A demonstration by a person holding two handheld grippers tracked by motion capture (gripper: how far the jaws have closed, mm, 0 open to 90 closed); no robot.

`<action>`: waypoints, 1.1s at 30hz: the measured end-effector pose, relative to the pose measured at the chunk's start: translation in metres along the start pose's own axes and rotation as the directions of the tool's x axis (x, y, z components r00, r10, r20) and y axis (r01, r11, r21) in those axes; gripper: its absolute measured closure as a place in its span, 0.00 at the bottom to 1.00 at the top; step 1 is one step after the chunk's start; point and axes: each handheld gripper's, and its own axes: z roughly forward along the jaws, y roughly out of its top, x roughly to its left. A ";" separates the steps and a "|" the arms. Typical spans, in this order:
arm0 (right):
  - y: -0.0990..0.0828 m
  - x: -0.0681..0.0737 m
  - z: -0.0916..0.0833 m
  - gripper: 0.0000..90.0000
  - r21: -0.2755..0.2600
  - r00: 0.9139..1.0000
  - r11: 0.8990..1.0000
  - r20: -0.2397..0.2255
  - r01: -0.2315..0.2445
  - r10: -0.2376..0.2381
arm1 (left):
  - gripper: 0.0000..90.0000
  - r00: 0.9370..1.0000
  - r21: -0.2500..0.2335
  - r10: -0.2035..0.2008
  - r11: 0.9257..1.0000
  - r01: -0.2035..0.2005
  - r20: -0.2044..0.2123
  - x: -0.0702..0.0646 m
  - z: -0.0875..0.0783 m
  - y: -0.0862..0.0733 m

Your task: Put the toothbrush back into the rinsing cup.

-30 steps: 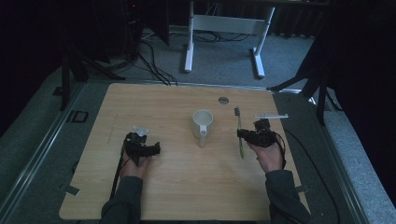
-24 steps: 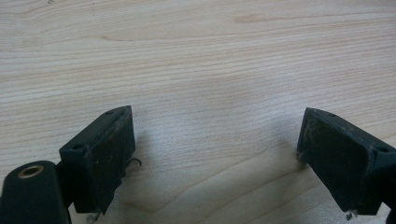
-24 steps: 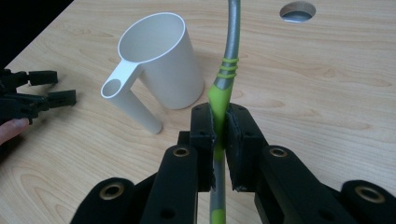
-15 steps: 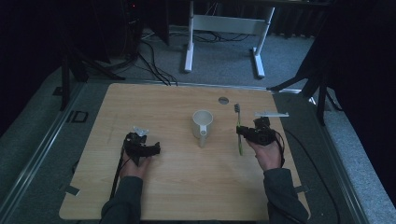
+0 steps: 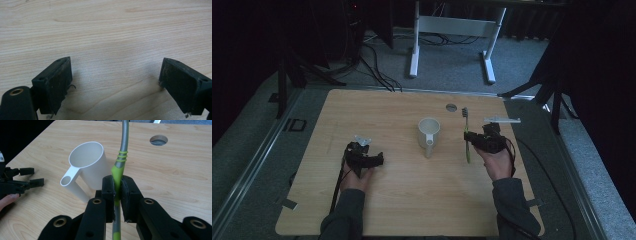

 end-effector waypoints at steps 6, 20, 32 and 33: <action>0.002 0.002 0.000 0.91 -0.006 1.000 1.000 -0.006 0.001 -0.001 | 0.13 1.000 -0.001 -0.001 1.000 0.001 0.000 0.000 0.000 0.000; 0.006 0.007 0.003 0.91 -0.036 1.000 0.999 -0.024 0.008 -0.009 | 0.13 1.000 -0.001 -0.001 1.000 0.001 0.000 0.000 0.000 0.000; 0.004 0.008 0.006 0.91 -0.063 0.999 0.998 -0.047 0.002 -0.005 | 0.13 1.000 -0.002 -0.002 1.000 0.002 0.000 0.000 0.000 0.000; 0.004 0.008 0.006 0.91 -0.063 0.999 0.998 -0.047 0.002 -0.005 | 0.13 1.000 -0.002 -0.002 1.000 0.002 0.000 0.000 0.000 0.000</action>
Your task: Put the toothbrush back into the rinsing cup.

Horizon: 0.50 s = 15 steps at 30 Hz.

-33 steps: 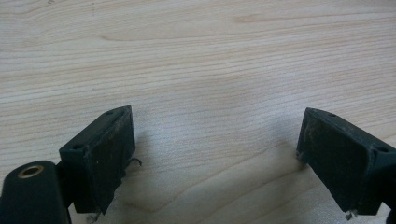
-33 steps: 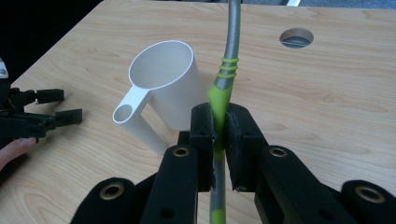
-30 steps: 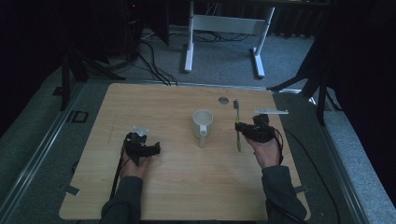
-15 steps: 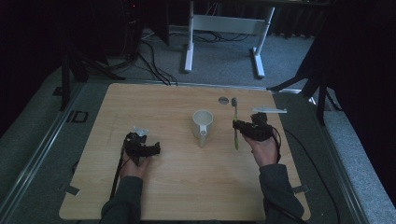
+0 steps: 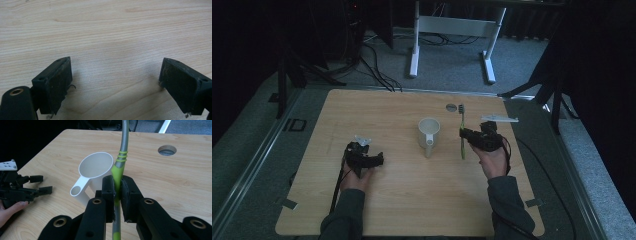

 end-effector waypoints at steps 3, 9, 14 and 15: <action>0.000 0.002 0.002 0.91 -0.008 1.000 1.000 -0.004 0.007 -0.007 | 0.13 1.000 0.001 0.001 1.000 -0.001 0.000 0.000 0.000 0.000; 0.001 0.004 0.003 0.91 -0.028 1.000 1.000 -0.011 0.010 -0.010 | 0.13 1.000 0.001 0.001 1.000 -0.001 0.000 0.000 0.000 0.000; 0.002 0.004 0.003 0.91 -0.036 1.000 0.999 -0.013 0.009 -0.009 | 0.13 1.000 0.001 0.001 1.000 -0.001 0.000 0.000 0.000 0.000; 0.002 0.004 0.003 0.91 -0.037 1.000 0.999 -0.013 0.009 -0.010 | 0.13 1.000 0.001 0.001 1.000 -0.001 0.000 0.000 0.000 0.000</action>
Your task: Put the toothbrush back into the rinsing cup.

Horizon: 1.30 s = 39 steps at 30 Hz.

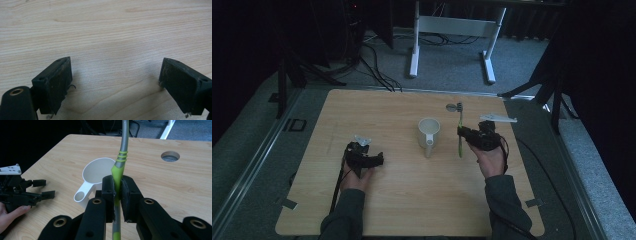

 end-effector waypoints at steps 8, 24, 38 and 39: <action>0.001 0.000 -0.001 0.91 -0.016 1.000 1.000 -0.004 0.011 -0.011 | 0.13 1.000 0.000 -0.002 1.000 0.002 0.001 0.000 0.000 0.000; 0.008 0.003 -0.001 0.91 -0.042 0.999 0.999 -0.011 0.031 -0.032 | 0.13 1.000 0.000 0.000 1.000 0.000 0.000 0.000 0.000 0.000; 0.011 0.005 0.001 0.91 -0.067 0.999 0.997 -0.022 0.040 -0.042 | 0.13 1.000 0.000 0.000 1.000 0.000 0.000 0.000 0.000 0.000; 0.011 0.005 0.001 0.91 -0.070 0.999 0.997 -0.022 0.041 -0.043 | 0.13 1.000 0.000 0.000 1.000 0.000 0.000 0.000 0.000 0.000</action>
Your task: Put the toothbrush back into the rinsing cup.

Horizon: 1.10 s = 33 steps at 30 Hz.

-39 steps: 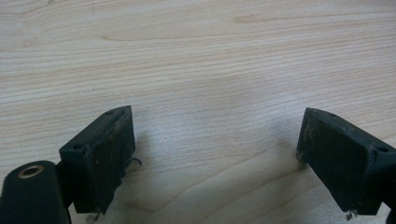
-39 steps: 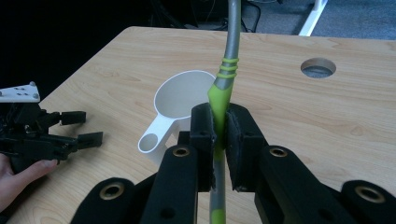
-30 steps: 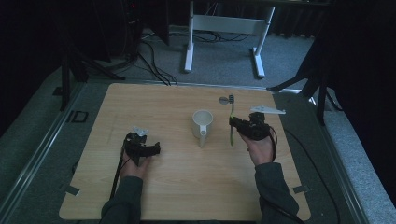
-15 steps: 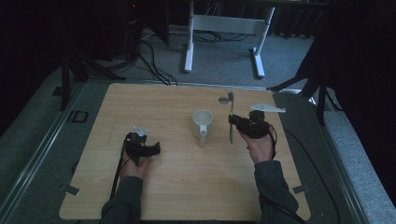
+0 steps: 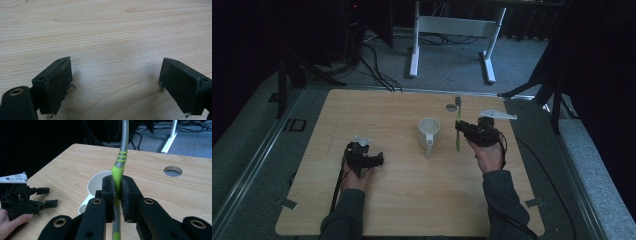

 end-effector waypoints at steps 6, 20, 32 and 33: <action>0.000 0.001 0.003 0.91 -0.011 1.000 1.000 -0.009 0.004 -0.004 | 0.13 1.000 0.001 0.001 1.000 -0.001 0.000 0.000 0.000 0.000; 0.003 0.003 0.007 0.91 -0.030 1.000 0.999 -0.020 0.020 -0.021 | 0.13 1.000 -0.001 -0.001 1.000 0.001 0.000 0.000 0.000 0.000; -0.001 0.001 0.010 0.91 -0.050 0.999 0.998 -0.045 0.024 -0.027 | 0.13 1.000 -0.001 0.000 1.000 0.000 0.000 0.000 0.000 0.000; -0.001 0.001 0.010 0.91 -0.053 0.998 0.998 -0.049 0.024 -0.027 | 0.13 1.000 -0.001 0.000 1.000 0.000 0.000 0.000 0.000 0.000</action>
